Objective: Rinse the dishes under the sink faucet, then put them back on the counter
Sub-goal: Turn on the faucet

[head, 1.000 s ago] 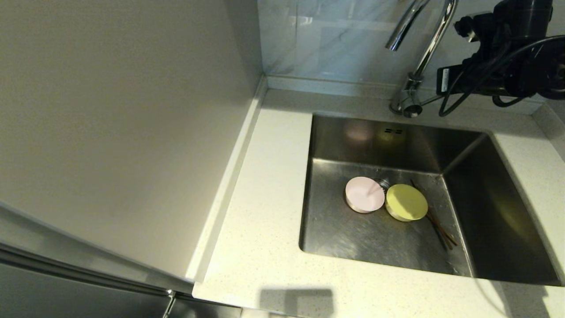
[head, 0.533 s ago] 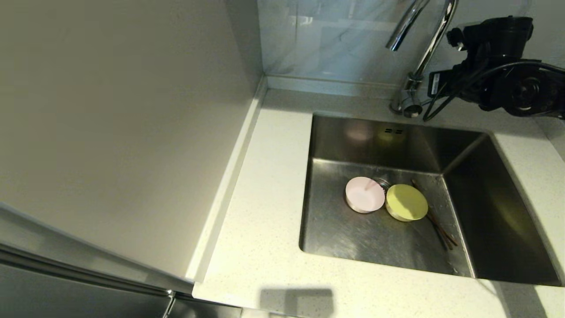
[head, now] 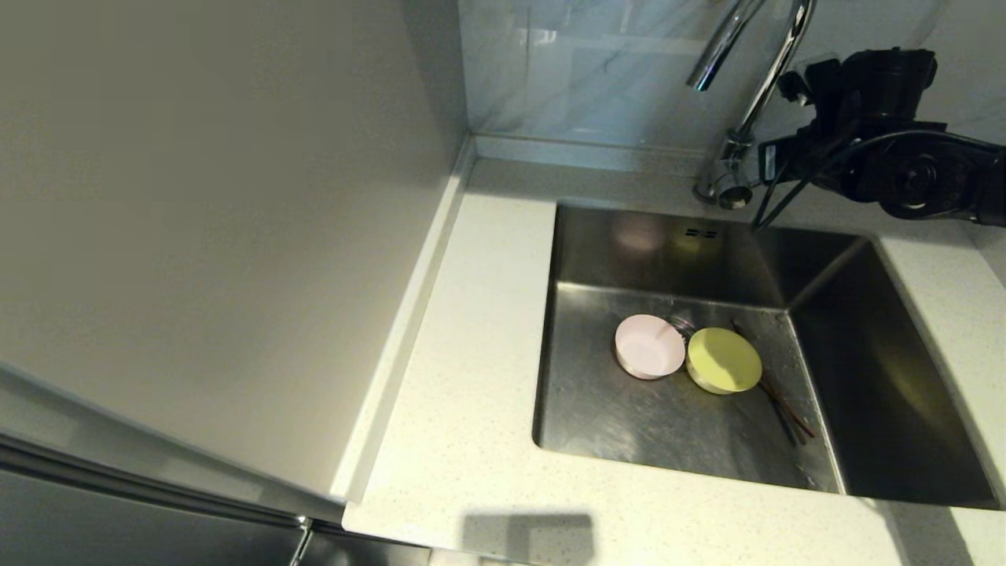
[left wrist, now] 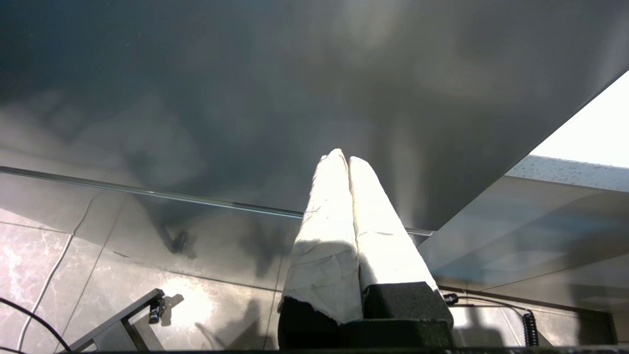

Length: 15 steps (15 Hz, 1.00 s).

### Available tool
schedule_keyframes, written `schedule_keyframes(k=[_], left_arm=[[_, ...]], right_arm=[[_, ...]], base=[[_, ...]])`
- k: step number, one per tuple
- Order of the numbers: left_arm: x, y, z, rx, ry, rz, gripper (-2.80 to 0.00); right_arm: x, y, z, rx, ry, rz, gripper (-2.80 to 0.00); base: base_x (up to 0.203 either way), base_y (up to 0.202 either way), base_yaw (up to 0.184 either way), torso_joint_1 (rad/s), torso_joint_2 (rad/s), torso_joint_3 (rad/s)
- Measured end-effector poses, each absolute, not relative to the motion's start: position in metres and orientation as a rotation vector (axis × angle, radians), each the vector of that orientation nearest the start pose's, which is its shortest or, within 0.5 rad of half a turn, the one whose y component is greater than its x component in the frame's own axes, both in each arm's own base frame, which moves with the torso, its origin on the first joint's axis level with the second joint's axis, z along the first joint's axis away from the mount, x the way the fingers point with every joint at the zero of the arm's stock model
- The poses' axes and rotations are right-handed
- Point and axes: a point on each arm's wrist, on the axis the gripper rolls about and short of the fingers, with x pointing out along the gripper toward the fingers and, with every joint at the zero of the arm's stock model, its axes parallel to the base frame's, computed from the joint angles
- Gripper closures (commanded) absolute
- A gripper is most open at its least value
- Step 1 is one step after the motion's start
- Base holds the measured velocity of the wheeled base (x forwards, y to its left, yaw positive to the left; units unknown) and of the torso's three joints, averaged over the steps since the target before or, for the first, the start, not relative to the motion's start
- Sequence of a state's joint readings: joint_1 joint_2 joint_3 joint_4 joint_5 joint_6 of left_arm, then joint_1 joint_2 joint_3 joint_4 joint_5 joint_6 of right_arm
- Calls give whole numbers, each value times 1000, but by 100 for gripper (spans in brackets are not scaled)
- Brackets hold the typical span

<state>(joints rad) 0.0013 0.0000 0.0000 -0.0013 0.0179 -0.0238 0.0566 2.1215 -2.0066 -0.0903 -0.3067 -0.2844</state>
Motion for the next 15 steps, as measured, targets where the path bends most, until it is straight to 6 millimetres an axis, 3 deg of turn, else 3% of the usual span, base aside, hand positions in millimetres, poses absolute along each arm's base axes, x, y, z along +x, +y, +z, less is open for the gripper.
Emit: schedule_keyframes(k=[15], left_arm=[[-23,0,76,-24,-2,19,0]], right_arm=[[431,18,299,-392,227,-193,0]], base=[[0,0,0,0,0,0]])
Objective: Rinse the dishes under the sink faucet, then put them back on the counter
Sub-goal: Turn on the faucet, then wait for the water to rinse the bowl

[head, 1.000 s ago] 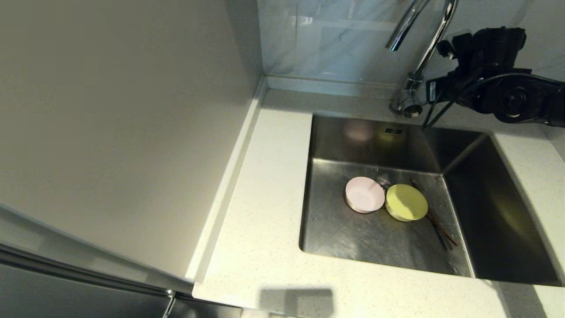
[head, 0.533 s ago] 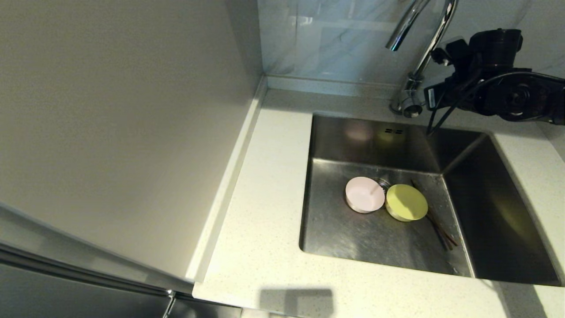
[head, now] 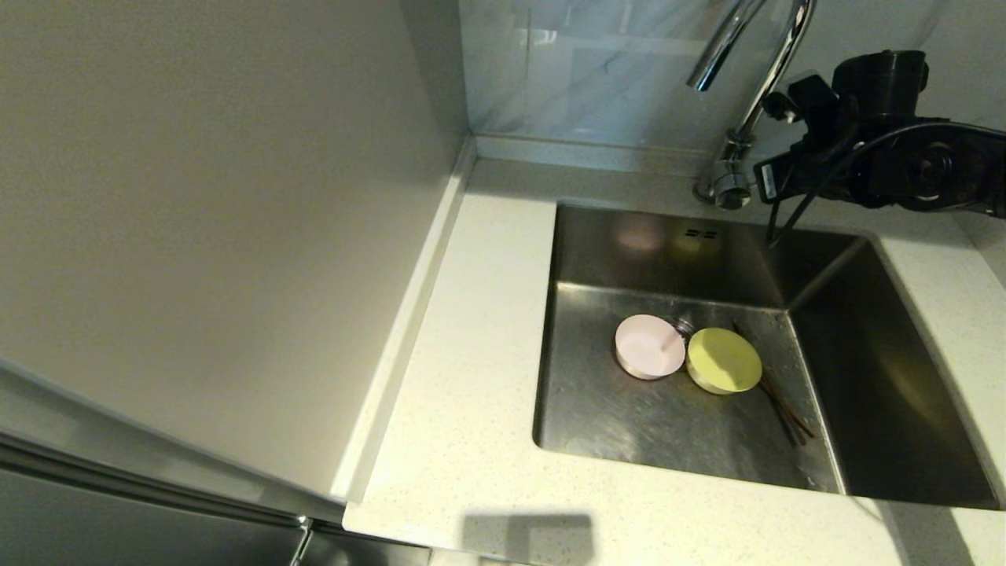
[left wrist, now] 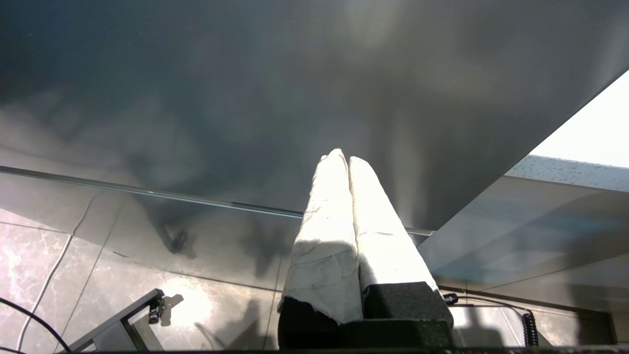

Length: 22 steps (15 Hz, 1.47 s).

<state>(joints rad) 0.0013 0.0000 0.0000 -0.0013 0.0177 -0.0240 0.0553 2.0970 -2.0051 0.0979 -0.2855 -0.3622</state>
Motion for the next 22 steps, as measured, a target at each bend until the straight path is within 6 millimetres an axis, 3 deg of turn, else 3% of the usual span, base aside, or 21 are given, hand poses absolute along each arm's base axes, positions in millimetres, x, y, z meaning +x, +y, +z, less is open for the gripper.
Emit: schedule_keyframes(k=[7,13,17,22], left_arm=[[-23,0,76,-24,-2,19,0],[-23,0,76,-24,-2,19,0],[-23,0,76,-24,-2,19,0],[-23,0,76,-24,-1,19,0]], right_arm=[[420,17,298,-423,324,-158,0],[414,15,306,-387,303,-172,0],[410,14,326,-282,168,-213,0],[388,0,358,-191,43,-289,0]], base=[[0,0,0,0,0,0],[0,0,0,0,0,0],[0,0,0,0,0,0],[0,0,0,0,0,0]])
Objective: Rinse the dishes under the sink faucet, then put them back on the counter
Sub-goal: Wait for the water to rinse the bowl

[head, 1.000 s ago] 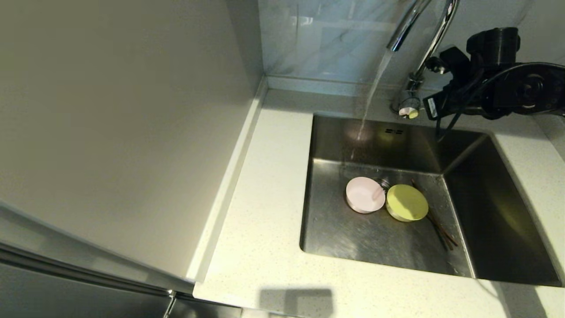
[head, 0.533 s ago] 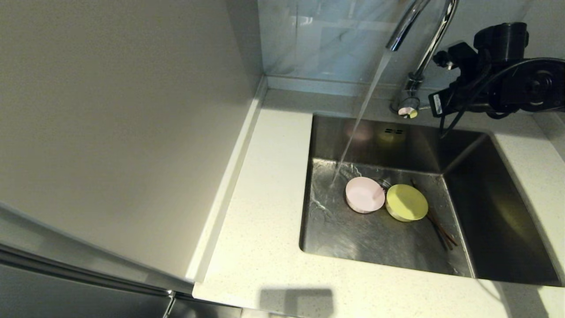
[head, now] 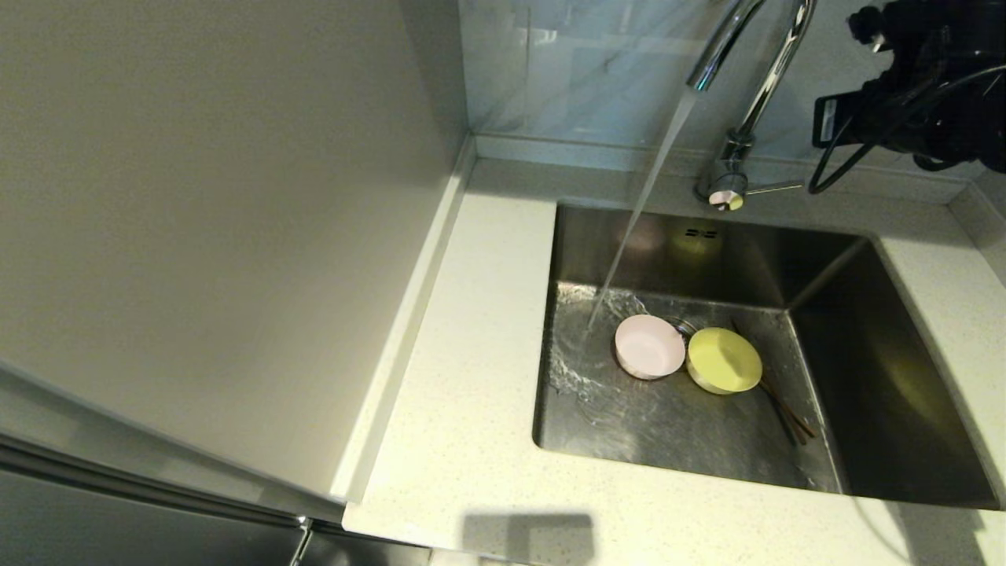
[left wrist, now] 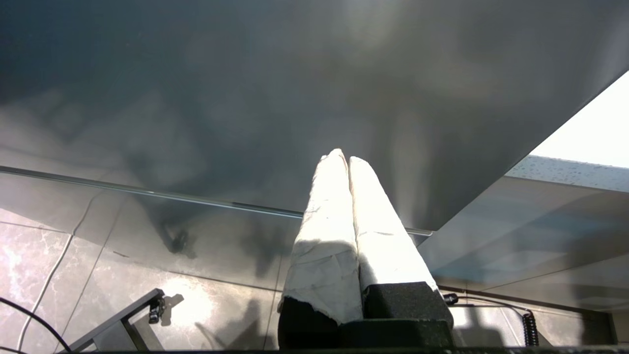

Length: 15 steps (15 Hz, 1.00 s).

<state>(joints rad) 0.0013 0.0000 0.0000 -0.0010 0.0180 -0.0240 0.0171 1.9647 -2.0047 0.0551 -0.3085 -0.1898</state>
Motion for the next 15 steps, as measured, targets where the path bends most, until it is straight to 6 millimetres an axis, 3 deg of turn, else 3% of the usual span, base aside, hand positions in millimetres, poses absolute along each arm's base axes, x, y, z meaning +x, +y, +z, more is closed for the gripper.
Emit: schedule_keyframes(k=[4,7,11,15], left_arm=[[-23,0,76,-24,-2,19,0],[-23,0,76,-24,-2,19,0],[-23,0,76,-24,-1,19,0],[-23,0,76,-24,-2,19,0]], right_arm=[[350,-20,386,-165,0,-392,0],[308,-40,388,-185,137,-482,0],[243,-46,366,-188,387,-499,0],[177,-34,341,-128,431,-371,0]], base=[[0,0,0,0,0,0],[0,0,0,0,0,0],[0,0,0,0,0,0],[0,0,0,0,0,0]])
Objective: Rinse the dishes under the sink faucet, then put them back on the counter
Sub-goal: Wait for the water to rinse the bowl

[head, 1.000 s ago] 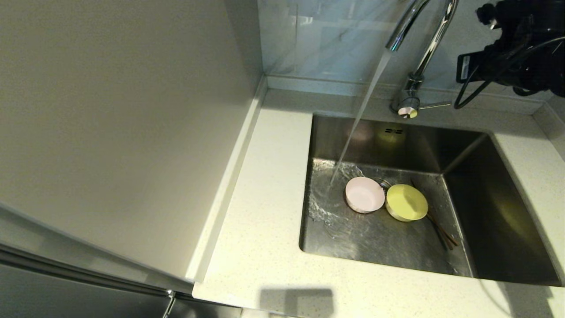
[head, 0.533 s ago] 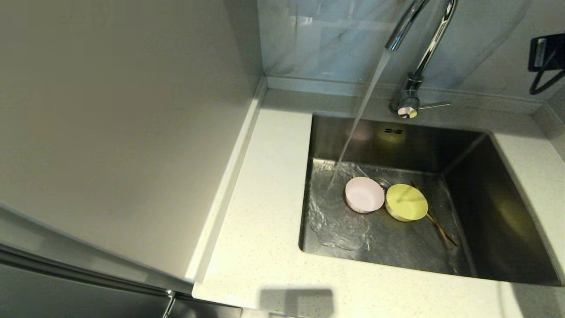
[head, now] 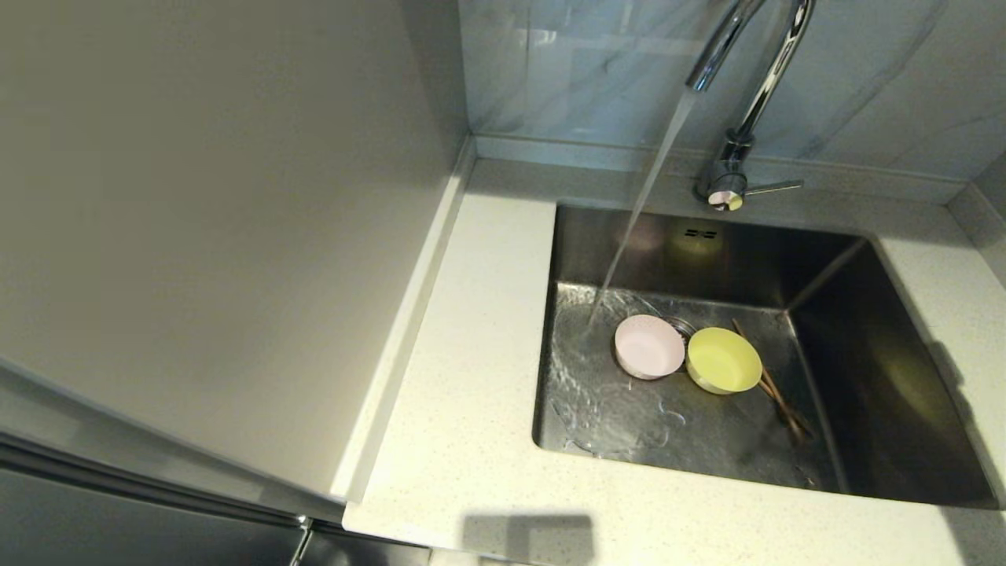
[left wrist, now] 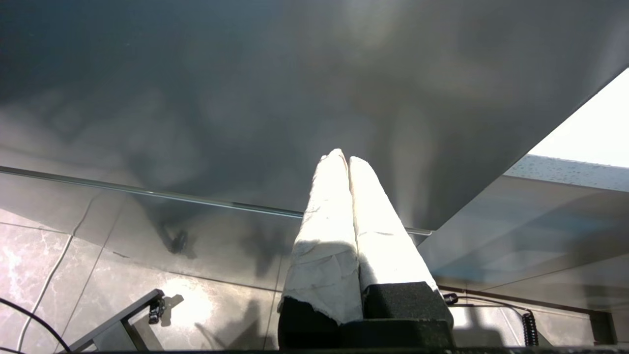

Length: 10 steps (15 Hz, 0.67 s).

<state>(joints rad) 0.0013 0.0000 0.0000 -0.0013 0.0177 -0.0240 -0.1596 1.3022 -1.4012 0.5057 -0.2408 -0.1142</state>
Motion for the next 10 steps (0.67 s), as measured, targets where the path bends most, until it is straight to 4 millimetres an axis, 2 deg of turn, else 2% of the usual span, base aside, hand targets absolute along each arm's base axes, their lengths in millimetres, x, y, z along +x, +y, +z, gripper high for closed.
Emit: schedule_keyframes(k=[4,6,10], left_arm=[[-23,0,76,-24,-2,19,0],[-23,0,76,-24,-2,19,0],[-23,0,76,-24,-2,19,0]], right_arm=[[112,-17,325,-81,306,-235,0],[83,-10,308,-59,231,-190,0],[37,-3,273,-57,68,-131,0]], base=[[0,0,0,0,0,0],[0,0,0,0,0,0],[0,0,0,0,0,0]])
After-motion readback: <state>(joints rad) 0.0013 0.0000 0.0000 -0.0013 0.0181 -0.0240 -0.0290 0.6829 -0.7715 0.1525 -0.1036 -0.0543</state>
